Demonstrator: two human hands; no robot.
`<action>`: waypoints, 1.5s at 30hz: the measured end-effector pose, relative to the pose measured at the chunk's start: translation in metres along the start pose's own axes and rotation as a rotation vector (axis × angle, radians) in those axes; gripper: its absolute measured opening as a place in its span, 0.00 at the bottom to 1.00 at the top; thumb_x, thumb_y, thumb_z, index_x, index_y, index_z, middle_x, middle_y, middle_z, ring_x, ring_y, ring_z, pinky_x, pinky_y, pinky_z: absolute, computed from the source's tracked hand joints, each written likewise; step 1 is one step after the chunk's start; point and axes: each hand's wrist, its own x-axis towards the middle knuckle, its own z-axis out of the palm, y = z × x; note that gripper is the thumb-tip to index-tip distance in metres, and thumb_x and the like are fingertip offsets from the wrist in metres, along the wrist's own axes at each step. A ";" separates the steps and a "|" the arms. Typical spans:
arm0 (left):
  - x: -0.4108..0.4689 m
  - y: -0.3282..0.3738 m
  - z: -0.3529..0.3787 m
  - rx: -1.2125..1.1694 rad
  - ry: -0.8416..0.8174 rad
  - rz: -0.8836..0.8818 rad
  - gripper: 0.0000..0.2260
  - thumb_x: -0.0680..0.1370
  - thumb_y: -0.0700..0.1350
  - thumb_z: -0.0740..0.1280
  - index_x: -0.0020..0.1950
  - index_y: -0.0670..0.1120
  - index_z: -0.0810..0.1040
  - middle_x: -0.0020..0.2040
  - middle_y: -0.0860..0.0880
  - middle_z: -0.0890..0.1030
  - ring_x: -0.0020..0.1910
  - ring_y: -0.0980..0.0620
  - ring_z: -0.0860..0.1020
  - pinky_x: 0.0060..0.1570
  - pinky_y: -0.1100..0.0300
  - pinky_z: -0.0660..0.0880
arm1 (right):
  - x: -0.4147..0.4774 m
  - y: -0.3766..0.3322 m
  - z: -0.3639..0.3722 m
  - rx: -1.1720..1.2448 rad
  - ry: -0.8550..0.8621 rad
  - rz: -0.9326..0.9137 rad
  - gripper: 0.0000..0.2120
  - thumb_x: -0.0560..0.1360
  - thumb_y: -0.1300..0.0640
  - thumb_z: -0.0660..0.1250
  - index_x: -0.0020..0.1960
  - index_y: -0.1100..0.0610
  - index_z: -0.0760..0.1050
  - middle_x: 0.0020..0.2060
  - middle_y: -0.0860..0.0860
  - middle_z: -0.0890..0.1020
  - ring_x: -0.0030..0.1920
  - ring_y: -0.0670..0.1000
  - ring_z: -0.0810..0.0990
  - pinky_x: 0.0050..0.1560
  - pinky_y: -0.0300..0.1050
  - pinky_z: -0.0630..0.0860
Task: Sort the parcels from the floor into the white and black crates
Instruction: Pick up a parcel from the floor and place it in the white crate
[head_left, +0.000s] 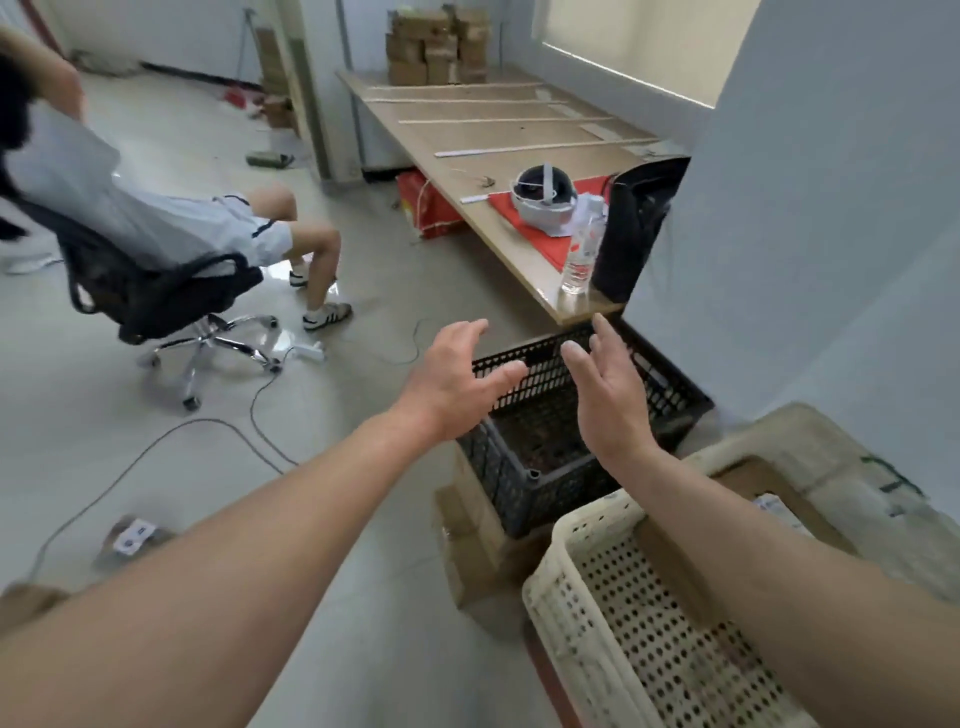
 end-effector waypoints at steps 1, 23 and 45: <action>-0.013 -0.016 -0.018 0.009 0.026 -0.023 0.33 0.79 0.57 0.68 0.79 0.43 0.64 0.77 0.45 0.66 0.76 0.49 0.65 0.74 0.58 0.60 | -0.004 -0.008 0.021 -0.001 -0.038 -0.018 0.44 0.72 0.29 0.60 0.82 0.48 0.58 0.80 0.47 0.64 0.79 0.46 0.62 0.79 0.56 0.61; -0.476 -0.294 -0.301 0.042 0.769 -0.925 0.33 0.80 0.62 0.64 0.80 0.49 0.61 0.80 0.49 0.62 0.76 0.49 0.65 0.73 0.55 0.62 | -0.280 -0.182 0.489 0.115 -1.083 -0.232 0.31 0.83 0.47 0.63 0.83 0.49 0.58 0.80 0.49 0.64 0.78 0.45 0.63 0.72 0.38 0.59; -0.692 -0.228 -0.219 -0.017 1.297 -1.481 0.29 0.80 0.59 0.66 0.78 0.50 0.65 0.77 0.47 0.66 0.73 0.45 0.69 0.64 0.56 0.64 | -0.481 -0.195 0.552 0.077 -1.774 -0.383 0.31 0.82 0.44 0.64 0.82 0.44 0.57 0.81 0.47 0.62 0.79 0.47 0.62 0.71 0.41 0.59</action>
